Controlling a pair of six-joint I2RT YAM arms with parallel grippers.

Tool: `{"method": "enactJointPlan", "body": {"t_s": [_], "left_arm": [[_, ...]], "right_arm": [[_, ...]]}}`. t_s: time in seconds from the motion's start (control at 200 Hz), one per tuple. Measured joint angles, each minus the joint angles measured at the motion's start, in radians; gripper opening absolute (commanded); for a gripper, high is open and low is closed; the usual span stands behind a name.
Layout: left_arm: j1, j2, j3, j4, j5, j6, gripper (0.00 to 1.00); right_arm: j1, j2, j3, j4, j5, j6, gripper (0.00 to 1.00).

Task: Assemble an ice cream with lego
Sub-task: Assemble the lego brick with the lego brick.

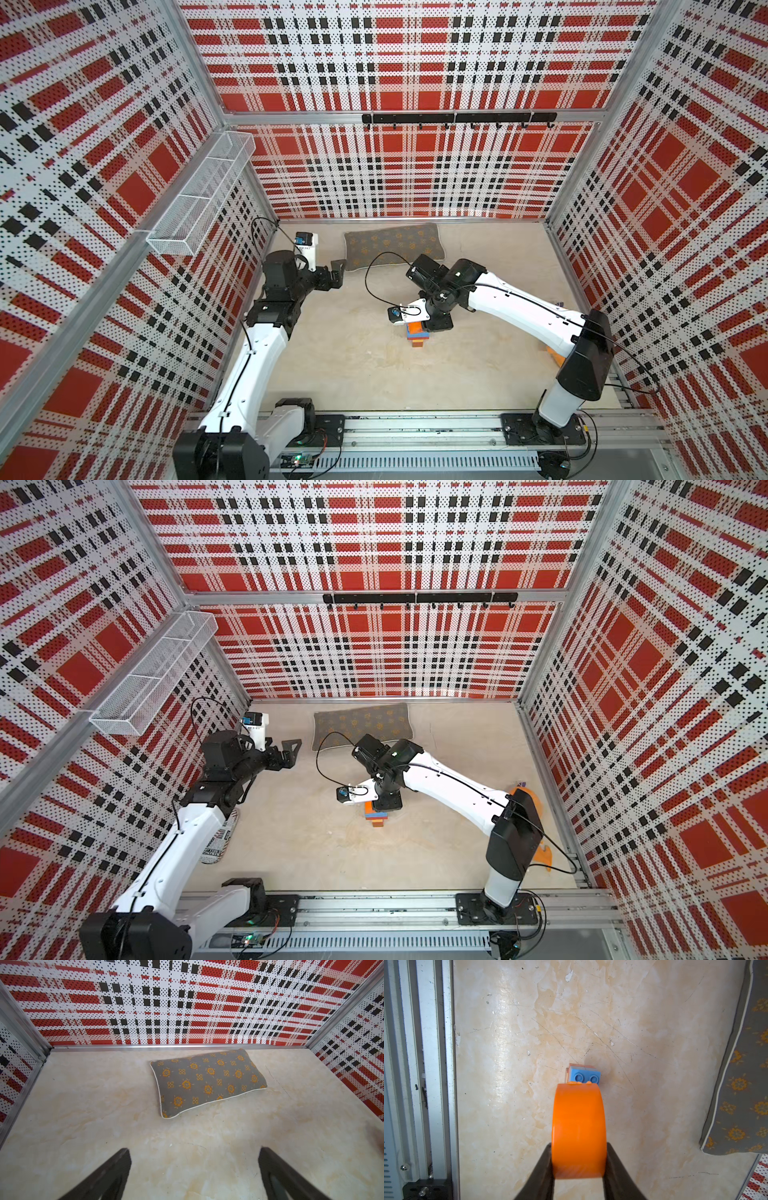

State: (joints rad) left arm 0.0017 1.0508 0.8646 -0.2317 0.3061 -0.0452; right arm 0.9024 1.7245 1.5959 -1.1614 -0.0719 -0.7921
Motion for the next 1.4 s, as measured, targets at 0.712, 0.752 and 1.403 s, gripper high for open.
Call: {"method": "enactJointPlan", "body": {"t_s": [0.712,0.752,1.403], "left_arm": [[0.000,0.001,0.000,0.000,0.000,0.000,0.99],[0.000,0.002,0.000,0.000,0.000,0.000,0.99],[0.000,0.003,0.000,0.000,-0.004,0.000,0.99]], "right_arm": [[0.001,0.045,-0.010,0.032,-0.002,0.031,0.10],[0.001,0.045,-0.012,0.032,-0.002,0.032,0.10],[0.001,0.045,-0.028,0.046,0.006,0.074,0.10]]}}
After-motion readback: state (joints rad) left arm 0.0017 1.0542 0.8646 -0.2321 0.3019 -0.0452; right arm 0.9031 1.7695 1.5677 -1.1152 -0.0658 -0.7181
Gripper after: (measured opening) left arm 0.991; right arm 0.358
